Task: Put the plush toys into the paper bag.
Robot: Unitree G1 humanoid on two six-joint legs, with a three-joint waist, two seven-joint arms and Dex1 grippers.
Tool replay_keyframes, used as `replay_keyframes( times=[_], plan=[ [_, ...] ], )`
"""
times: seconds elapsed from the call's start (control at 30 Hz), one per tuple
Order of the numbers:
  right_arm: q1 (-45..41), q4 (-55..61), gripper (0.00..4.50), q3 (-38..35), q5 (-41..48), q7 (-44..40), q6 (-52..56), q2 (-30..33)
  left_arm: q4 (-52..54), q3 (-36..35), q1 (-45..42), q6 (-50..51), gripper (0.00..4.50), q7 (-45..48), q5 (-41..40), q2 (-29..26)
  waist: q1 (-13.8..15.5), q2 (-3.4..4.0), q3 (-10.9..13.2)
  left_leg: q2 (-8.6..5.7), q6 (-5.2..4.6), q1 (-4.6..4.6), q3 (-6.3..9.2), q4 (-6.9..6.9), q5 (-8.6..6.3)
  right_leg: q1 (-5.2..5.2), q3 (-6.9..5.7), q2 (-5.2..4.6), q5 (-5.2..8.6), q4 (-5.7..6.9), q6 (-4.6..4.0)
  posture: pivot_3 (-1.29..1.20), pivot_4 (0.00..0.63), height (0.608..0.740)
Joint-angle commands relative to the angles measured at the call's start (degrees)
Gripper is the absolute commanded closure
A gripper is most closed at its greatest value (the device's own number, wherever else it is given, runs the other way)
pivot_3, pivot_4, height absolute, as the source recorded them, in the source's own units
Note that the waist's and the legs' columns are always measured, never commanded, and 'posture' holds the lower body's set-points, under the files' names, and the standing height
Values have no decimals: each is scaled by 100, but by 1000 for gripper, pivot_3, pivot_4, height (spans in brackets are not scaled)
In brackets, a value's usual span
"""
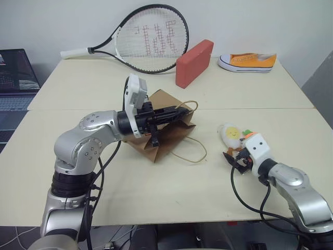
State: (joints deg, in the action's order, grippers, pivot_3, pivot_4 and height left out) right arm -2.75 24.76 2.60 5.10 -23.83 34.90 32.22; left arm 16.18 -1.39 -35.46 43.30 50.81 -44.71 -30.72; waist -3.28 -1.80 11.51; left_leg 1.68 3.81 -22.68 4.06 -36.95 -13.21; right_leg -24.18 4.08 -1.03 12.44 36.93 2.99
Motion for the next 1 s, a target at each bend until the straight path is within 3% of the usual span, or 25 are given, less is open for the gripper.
replay_keyframes(
  times=[0.03, 0.07, 0.17, 0.5, 0.77, 0.9, 1.0],
  plan=[
    [-241, -350, 274, 149, -422, 306, -352, -113, 164, -40, -24, -92, 4500, 34, 17, -67, 2, 0, 0, 0, 0, 0, 0, 0, 0, 0, 0, 0, 0, -1, 0, 0, 150, 740],
    [-276, -433, 274, 163, -491, 348, -404, -140, 168, -45, -19, -92, 4500, 30, 22, -73, 4, 0, 0, 0, 0, 0, 1, 0, 0, 0, -1, 0, 0, 0, 0, 0, 150, 740],
    [-367, -611, 867, 190, -673, 433, -561, -191, 220, -80, 22, -71, 4500, 16, -6, -112, 6, 0, 0, 0, 0, 0, 2, 1, 0, 0, -1, 0, 0, 1, 0, 0, 150, 740],
    [-580, -911, 4479, -17, -749, 328, -982, -233, 243, -186, 104, -65, 4500, 39, -79, -257, 2, 0, 0, 0, 0, 3, 1, 0, 0, 3, -1, 0, 0, 1, 0, 0, 150, 740],
    [-896, 550, 4479, -663, 1204, -1272, 297, 299, 163, -217, 103, -92, 4500, 130, -103, -324, 6, 2, 1, 0, 0, 2, 4, 4, 0, 1, -2, 1, -3, 4, 4, 0, 150, 740],
    [-1203, 1007, 4479, -700, 2160, -1479, 1376, 393, 125, -176, 42, -85, 4500, 182, -97, -323, 17, 1, 1, 0, 0, 1, 8, 2, 0, 4, -5, 1, -2, 3, 3, 0, 150, 740],
    [-1379, 1065, 4479, -451, 2403, -1294, 1773, 199, 106, -144, -13, -88, 4500, 182, -88, -292, 18, 1, 1, 0, 0, 0, 8, 2, 0, 3, -5, 1, -1, 3, 2, 0, 150, 740]
  ],
)
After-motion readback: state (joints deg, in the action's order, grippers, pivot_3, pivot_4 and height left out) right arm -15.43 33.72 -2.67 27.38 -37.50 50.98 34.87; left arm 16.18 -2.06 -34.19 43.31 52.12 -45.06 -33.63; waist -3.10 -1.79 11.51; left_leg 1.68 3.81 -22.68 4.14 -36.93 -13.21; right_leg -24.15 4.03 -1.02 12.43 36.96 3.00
